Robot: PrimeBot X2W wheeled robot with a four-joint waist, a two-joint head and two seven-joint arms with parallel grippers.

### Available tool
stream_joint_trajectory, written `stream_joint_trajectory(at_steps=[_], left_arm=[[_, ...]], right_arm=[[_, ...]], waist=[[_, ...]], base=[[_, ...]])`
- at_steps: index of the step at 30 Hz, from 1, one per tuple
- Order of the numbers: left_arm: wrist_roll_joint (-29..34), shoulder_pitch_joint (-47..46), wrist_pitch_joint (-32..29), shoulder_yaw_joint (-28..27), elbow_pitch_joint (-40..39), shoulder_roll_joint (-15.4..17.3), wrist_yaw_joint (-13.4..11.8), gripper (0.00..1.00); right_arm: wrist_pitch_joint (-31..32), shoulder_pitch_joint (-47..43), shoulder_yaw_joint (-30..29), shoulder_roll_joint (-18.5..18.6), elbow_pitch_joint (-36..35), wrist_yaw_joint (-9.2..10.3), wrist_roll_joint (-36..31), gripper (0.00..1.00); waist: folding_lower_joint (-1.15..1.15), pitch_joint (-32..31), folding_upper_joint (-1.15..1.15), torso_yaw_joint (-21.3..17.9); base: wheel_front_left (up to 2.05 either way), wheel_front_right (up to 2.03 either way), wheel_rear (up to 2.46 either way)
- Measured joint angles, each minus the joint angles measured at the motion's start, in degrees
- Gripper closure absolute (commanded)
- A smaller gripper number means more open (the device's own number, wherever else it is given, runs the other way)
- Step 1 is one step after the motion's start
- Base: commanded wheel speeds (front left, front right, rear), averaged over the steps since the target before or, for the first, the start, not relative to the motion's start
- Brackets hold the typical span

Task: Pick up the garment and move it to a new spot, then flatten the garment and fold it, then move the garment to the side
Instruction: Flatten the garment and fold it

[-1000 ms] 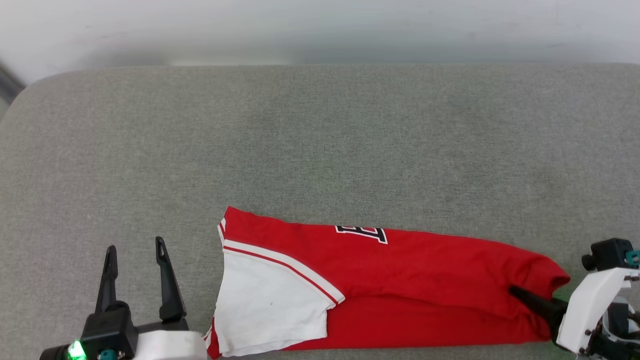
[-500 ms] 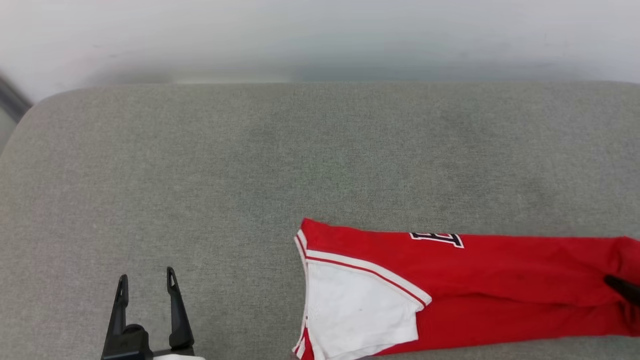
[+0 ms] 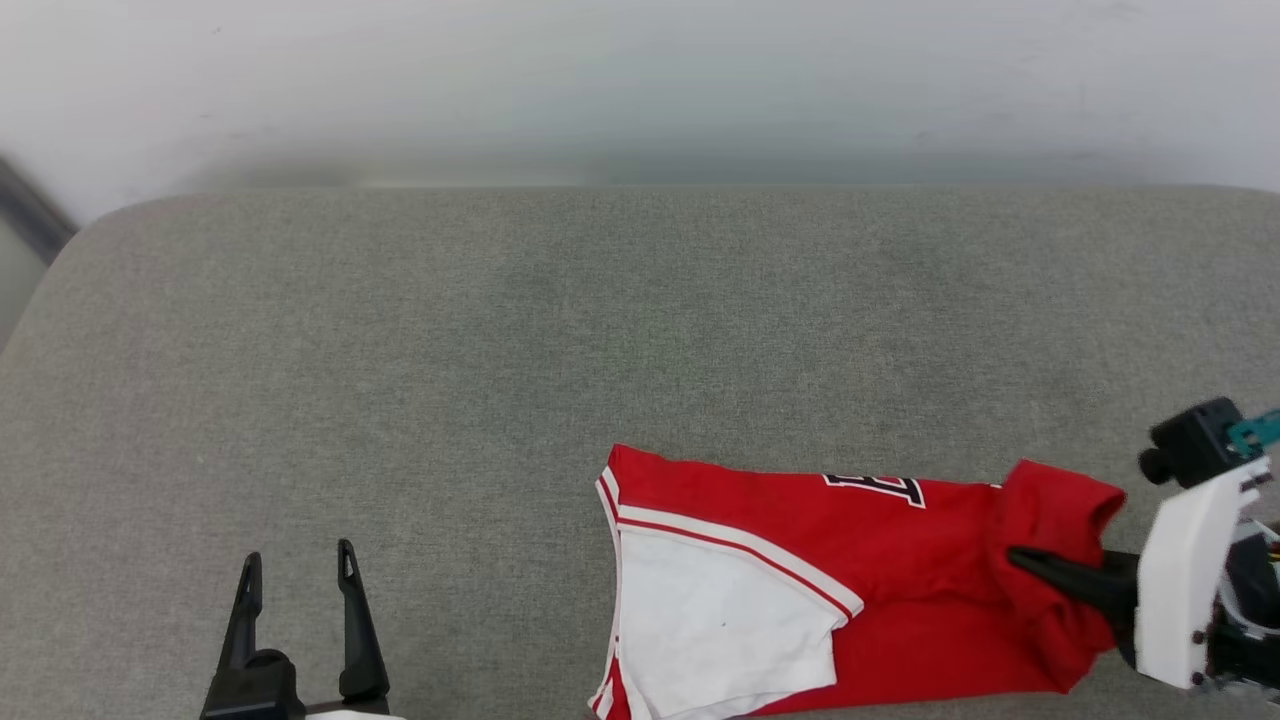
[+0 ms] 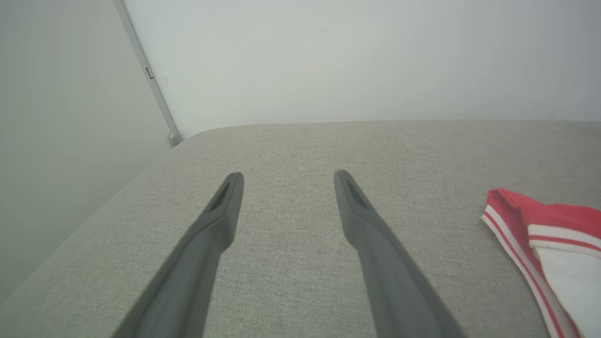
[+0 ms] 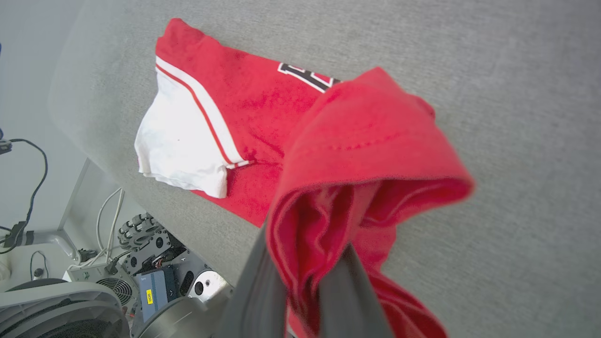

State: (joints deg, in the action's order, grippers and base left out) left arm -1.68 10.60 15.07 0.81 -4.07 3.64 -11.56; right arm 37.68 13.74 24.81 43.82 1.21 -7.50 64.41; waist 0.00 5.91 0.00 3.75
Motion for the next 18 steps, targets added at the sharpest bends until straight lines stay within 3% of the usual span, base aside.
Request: stream_joint_trajectory(at_steps=[4, 9, 18], left_arm=[[0.0, -0.9, 0.0, -0.5, 0.4, -0.1, 0.6, 0.0], [-0.1, -2.3, 0.0, -0.5, 0.6, -0.3, 1.4, 0.0], [-0.2, -4.2, 0.0, 0.0, 0.8, -0.6, 2.0, 0.0]], right_arm=[[3.2, 4.4, 4.3, -3.6, -4.7, 0.0, -4.4, 1.0], [6.6, 11.7, 12.7, -9.5, -4.9, 0.0, -9.9, 1.0], [7.6, 24.3, 25.7, -20.3, 5.4, 0.0, -14.3, 1.0]], waist=[[0.0, 0.5, 0.0, 0.3], [0.0, 1.5, 0.0, 0.8], [0.0, 4.1, 0.0, 2.0]], base=[[0.0, 0.0, 0.0], [0.0, 0.0, 0.0], [0.0, 0.0, 0.0]])
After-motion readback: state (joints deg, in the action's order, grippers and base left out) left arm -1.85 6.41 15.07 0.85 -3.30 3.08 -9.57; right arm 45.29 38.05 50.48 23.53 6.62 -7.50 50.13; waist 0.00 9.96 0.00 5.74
